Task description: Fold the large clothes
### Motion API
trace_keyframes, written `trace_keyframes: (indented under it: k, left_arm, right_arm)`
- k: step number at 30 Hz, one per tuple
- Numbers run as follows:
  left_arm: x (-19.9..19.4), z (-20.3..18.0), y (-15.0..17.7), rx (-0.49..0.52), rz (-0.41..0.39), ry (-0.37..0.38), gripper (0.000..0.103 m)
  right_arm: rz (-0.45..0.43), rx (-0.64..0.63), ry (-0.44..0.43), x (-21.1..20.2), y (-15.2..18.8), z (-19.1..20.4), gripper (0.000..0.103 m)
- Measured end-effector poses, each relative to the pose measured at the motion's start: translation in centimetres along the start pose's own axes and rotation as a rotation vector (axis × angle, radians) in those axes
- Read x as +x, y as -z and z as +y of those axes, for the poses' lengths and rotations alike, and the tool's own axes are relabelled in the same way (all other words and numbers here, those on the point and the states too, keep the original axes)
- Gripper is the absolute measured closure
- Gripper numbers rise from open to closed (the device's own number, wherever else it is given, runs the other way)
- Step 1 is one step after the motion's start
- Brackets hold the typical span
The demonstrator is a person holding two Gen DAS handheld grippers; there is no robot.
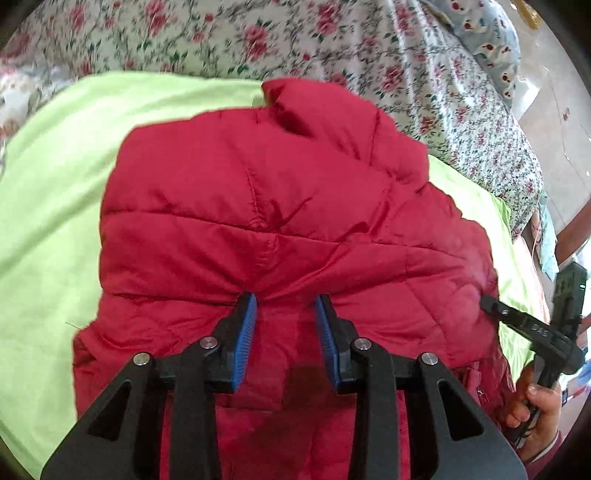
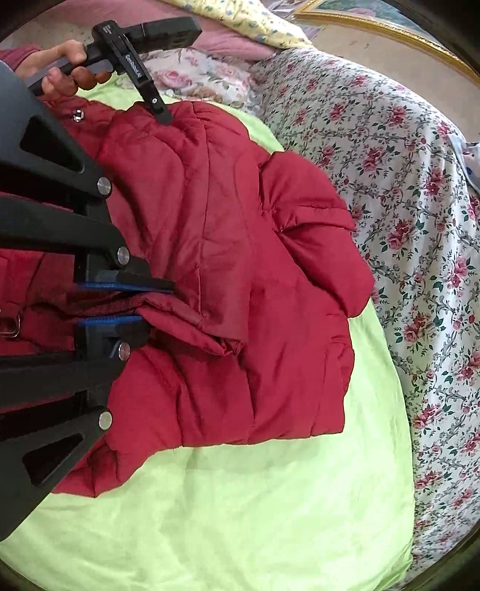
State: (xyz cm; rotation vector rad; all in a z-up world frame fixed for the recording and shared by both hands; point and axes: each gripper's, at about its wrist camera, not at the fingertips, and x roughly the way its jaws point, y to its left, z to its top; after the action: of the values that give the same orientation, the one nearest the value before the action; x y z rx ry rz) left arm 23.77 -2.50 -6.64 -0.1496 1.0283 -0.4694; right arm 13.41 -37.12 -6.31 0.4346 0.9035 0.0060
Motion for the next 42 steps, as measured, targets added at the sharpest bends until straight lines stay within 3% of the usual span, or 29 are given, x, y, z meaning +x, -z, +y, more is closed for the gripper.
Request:
trace_keyframes:
  k: [4, 6, 8, 10, 14, 16, 19, 21, 28, 37, 40, 42]
  left_arm:
    - [0.1, 0.2, 0.5, -0.019, -0.016, 0.001, 0.072]
    - [0.2, 0.2, 0.8, -0.026, -0.029, -0.003, 0.072]
    - [0.4, 0.1, 0.9, -0.026, -0.039, -0.011, 0.072]
    - [0.5, -0.2, 0.9, -0.01, -0.044, -0.023, 0.072]
    - [0.0, 0.2, 1.0, -0.004, -0.054, 0.002, 0.072]
    - [-0.9, 0.8, 1.4, -0.02, -0.089, 0.062, 0.072]
    - [-2.2, 1.6, 1.6, -0.046, -0.123, 0.119, 0.072]
    - [-2.7, 1.9, 1.6, -0.049, -0.135, 0.099, 0.072]
    - [-0.7, 2.0, 1.6, -0.047, -0.068, 0.06, 0.074]
    - [-0.7, 2.7, 1.8, -0.06, -0.073, 0.076, 0.075]
    - [-1.1, 2.7, 1.9, -0.058, -0.089, 0.078, 0.075]
    - [-1.7, 2.6, 2.2, -0.062, -0.107, 0.084, 0.074]
  right_arm:
    - [-0.158, -0.057, 0.124, -3.7, 0.0, 1.9, 0.079]
    - [-0.233, -0.111, 0.123, -5.3, 0.3, 3.9, 0.079]
    - [-0.194, -0.162, 0.05, -4.5, 0.5, 5.7, 0.079]
    - [-0.143, -0.205, 0.032, -2.9, 0.9, 7.1, 0.079]
    - [-0.044, -0.253, 0.11, 1.5, 2.0, 7.6, 0.081]
    - [-0.023, -0.247, 0.149, 2.6, 2.2, 6.6, 0.086]
    - [-0.016, -0.225, 0.174, 3.3, 2.5, 4.8, 0.088]
    - [-0.022, -0.2, 0.16, 3.3, 2.5, 4.4, 0.089]
    - [-0.04, -0.169, 0.127, 4.3, 2.7, 3.8, 0.09]
    - [-0.03, -0.075, 0.049, 3.0, 2.6, 2.8, 0.089]
    - [-0.051, -0.064, 0.058, 0.4, 3.1, 3.2, 0.082]
    - [-0.068, -0.073, 0.056, -1.5, 3.9, 3.4, 0.069]
